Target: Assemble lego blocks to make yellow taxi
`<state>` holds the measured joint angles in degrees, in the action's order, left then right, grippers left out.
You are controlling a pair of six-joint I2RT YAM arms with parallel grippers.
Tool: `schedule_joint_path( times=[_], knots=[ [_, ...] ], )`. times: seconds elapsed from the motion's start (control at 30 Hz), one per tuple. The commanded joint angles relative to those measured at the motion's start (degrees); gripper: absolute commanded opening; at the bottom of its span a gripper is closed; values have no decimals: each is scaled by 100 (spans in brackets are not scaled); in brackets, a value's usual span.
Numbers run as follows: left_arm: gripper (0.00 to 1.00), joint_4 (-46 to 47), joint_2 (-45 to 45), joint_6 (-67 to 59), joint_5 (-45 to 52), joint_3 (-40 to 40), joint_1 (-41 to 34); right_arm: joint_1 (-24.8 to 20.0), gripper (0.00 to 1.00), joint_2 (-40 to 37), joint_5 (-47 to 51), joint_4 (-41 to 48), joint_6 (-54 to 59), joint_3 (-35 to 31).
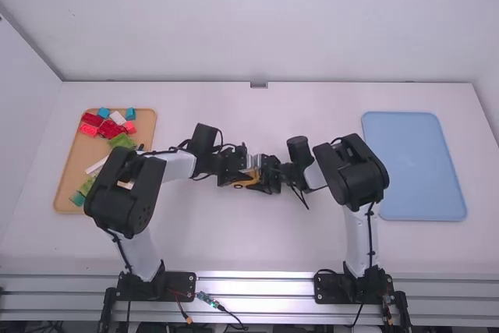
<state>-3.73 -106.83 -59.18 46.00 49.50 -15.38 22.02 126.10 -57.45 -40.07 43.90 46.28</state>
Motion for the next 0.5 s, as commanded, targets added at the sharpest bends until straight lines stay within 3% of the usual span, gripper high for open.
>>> schedule_joint_path(
  times=[0.0, 0.1, 0.27, 0.3, 0.33, 0.37, 0.4, 0.43, 0.47],
  knots=[
    [5, 63, -238, -2, -450, -50, -37, 9, 41, 81, -98, 0, -195, 133],
    [23, 26, -238, 26, -448, -55, -37, 9, 41, 81, -103, 2, -192, 136],
    [40, 15, -236, 37, -448, -46, -37, 9, 41, 81, -103, 4, -195, 133],
    [65, 4, -218, 35, -448, -48, -37, 9, 41, 81, -101, 4, -192, 133],
    [70, 7, -205, 35, -450, -48, -37, 9, 41, 81, -103, 4, -192, 133],
    [84, 17, -155, 44, -474, -48, -31, 9, 41, 81, -101, 7, -192, 133],
    [86, 26, -146, 41, -472, -48, -28, 9, 41, 81, -101, 7, -195, 133],
    [99, 44, -63, 46, -472, -48, 0, 9, 41, 81, -101, 7, -195, 131],
    [99, 57, 35, 118, -472, -48, 50, 9, 42, 81, -101, 9, -192, 129]
  ],
)
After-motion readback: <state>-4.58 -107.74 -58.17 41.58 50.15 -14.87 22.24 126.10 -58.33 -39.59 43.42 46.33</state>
